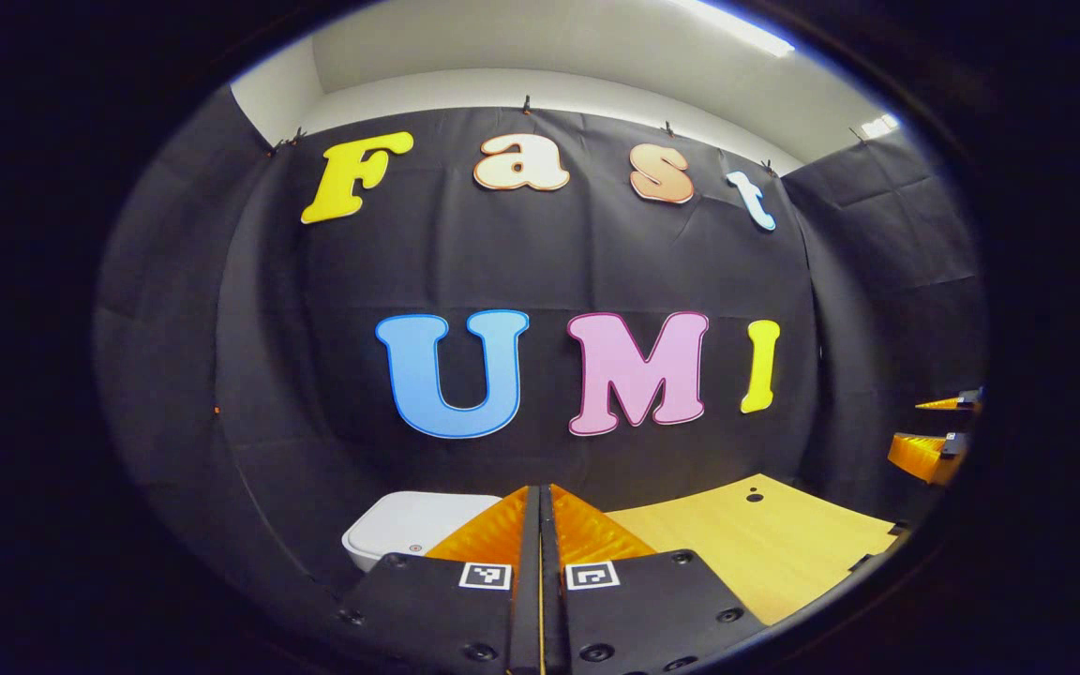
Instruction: Press the lid of the desktop garbage bin to open it, pick up the crumpled paper on the desktop and throw it into the bin, then pick up the pop can on the desktop and drop it into the bin, and finally close the garbage bin lid.
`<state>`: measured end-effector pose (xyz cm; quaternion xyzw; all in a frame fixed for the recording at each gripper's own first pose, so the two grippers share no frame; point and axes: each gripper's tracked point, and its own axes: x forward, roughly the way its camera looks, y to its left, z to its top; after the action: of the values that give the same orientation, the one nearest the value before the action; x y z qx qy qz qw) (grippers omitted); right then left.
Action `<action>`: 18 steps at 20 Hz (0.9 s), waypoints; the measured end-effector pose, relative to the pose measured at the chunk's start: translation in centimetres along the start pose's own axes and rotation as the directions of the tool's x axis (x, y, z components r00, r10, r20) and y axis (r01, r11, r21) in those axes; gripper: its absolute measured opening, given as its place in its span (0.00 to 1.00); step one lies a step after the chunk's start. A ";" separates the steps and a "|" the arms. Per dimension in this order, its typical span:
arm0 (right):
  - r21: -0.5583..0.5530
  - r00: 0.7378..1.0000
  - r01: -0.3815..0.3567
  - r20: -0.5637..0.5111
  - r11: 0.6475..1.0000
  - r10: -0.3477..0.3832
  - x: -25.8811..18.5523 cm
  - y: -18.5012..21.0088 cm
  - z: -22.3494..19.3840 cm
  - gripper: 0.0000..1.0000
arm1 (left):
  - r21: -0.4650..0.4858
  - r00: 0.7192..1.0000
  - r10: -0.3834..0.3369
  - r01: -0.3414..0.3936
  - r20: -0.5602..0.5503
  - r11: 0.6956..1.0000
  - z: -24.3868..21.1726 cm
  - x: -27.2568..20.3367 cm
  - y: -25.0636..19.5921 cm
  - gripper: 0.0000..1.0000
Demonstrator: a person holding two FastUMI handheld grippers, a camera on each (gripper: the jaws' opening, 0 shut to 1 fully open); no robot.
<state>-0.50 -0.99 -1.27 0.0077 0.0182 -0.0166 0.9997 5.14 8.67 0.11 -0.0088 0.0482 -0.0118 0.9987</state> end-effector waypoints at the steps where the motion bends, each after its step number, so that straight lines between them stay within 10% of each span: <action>1: -0.002 1.000 0.001 0.000 1.000 -0.001 -0.1 0.1 -0.1 0.96 | 0.016 1.000 -0.008 0.008 -0.006 1.000 0.0 0.4 0.8 0.06; 9: 0.028 0.999 0.026 -0.029 0.999 -0.025 -0.2 0.1 -1.1 0.96 | 0.067 0.975 -0.002 0.017 -0.220 0.998 -3.5 9.1 8.7 0.06; 18: 0.031 0.997 0.024 -0.071 0.999 -0.022 1.1 0.5 -2.4 0.96 | -0.036 0.804 0.002 -0.029 -0.595 0.999 -16.2 13.8 11.7 0.06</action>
<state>0.49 -0.44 -3.68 0.0242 0.0535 -0.0280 0.9979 17.56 19.77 -17.52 -0.0257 0.3586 -0.0048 0.9331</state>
